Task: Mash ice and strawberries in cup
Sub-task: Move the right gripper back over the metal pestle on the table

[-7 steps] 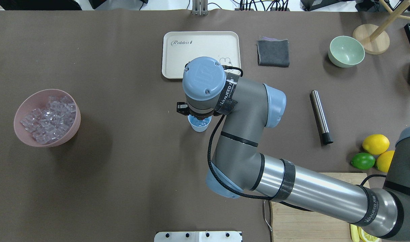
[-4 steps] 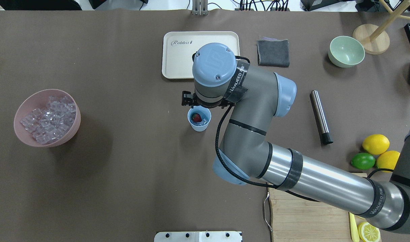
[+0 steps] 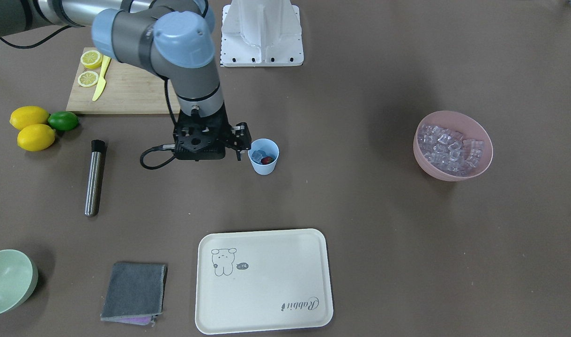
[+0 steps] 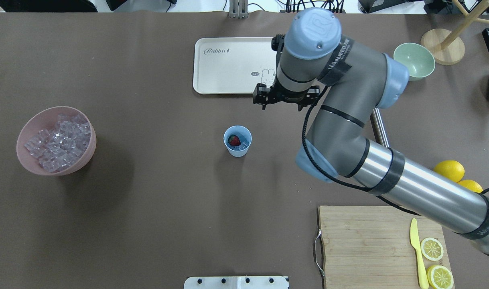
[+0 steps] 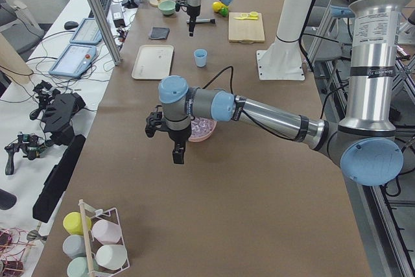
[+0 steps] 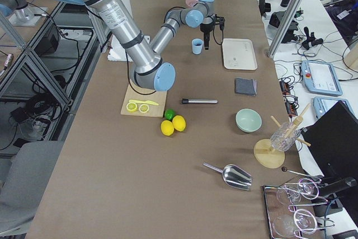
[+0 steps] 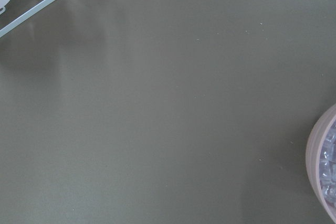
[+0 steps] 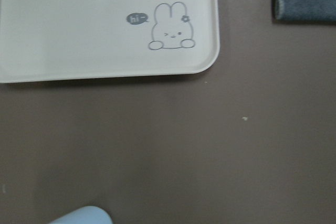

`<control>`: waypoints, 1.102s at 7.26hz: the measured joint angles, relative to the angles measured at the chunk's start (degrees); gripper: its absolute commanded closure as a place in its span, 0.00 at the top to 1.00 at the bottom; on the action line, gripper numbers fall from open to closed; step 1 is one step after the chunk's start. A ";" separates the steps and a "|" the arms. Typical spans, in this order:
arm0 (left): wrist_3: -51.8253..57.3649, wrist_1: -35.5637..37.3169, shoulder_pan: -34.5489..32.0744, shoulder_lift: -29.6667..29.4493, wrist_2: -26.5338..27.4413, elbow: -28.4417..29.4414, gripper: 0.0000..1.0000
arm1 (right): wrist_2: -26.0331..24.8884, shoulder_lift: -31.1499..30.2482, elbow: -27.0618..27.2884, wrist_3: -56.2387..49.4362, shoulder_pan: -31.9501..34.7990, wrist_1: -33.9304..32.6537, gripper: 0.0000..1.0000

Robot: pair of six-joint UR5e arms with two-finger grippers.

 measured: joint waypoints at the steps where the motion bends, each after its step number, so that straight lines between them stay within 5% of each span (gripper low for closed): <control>1: 0.00 0.02 0.00 0.01 0.00 0.09 0.98 | 1.93 -3.05 1.38 -3.05 2.47 -0.01 1.00; 6: 0.02 0.11 0.00 0.94 0.01 0.28 0.98 | 6.69 -16.30 0.82 -19.35 12.10 1.10 1.00; 8: 0.08 0.07 0.00 1.03 0.06 0.20 0.99 | 6.88 -17.80 -6.31 -20.07 12.54 11.05 1.00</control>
